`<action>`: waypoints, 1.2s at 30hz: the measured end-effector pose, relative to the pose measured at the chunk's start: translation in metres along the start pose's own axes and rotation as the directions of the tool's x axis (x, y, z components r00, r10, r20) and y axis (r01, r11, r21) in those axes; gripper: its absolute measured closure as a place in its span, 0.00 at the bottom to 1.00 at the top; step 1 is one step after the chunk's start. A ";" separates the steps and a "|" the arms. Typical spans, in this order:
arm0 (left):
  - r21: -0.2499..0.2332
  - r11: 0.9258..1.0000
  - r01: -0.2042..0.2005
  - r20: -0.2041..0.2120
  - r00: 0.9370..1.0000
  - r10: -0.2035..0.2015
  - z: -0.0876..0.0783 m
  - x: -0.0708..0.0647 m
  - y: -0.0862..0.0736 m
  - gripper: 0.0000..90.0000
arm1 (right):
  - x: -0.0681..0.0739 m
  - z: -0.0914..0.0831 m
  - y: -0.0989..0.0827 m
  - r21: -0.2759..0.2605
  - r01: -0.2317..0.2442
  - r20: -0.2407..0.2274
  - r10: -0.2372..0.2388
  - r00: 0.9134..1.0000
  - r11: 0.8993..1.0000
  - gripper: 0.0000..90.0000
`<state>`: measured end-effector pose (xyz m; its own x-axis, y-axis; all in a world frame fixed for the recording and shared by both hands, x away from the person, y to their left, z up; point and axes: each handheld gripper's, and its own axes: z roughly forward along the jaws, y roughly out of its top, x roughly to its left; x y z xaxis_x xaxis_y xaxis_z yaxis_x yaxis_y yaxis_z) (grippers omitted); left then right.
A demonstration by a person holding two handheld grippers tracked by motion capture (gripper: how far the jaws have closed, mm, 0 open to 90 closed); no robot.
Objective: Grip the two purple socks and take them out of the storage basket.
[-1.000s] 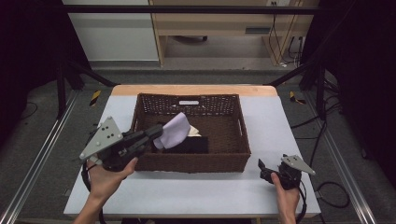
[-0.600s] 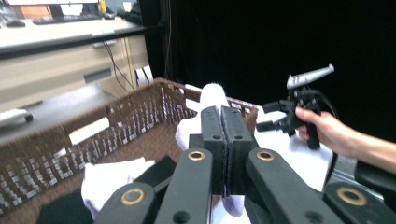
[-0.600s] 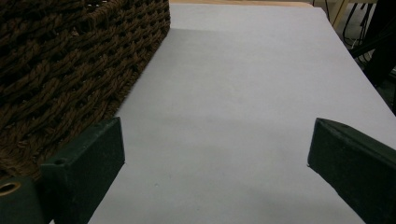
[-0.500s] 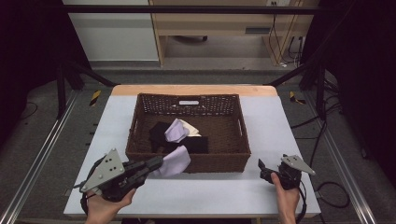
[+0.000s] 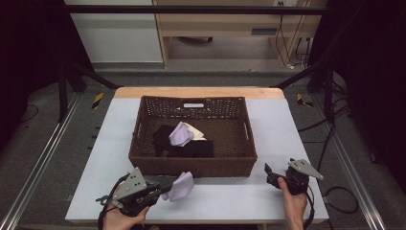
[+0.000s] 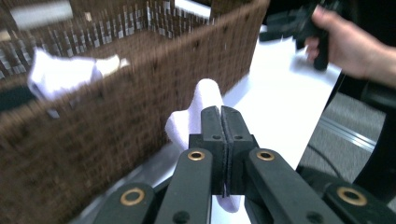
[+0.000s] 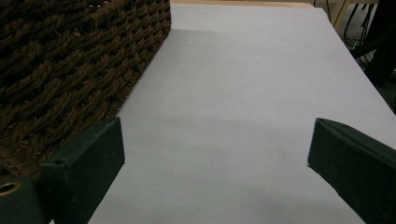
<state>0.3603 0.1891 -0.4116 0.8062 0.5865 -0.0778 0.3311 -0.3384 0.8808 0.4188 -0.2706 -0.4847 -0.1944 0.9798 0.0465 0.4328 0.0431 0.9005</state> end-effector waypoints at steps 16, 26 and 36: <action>0.079 0.997 0.001 -0.013 1.000 0.001 0.024 0.004 -0.018 0.85 | 0.000 0.000 0.000 -0.002 -0.004 0.001 0.004 1.000 1.000 0.05; -0.053 0.999 0.003 -0.084 0.996 -0.008 0.004 0.013 0.012 0.72 | 0.000 0.000 0.000 0.000 -0.007 0.003 0.007 1.000 1.000 0.05; -0.171 0.985 -0.006 -0.175 0.984 -0.024 -0.002 0.046 0.060 0.58 | 0.000 0.000 0.000 -0.001 -0.013 0.003 0.013 1.000 1.000 0.05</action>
<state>0.4160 0.1973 -0.3615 0.6999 0.7141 -0.0159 0.2374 -0.2117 0.9481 0.4184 -0.2712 -0.4845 -0.1865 0.9808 0.0568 0.4348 0.0306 0.9000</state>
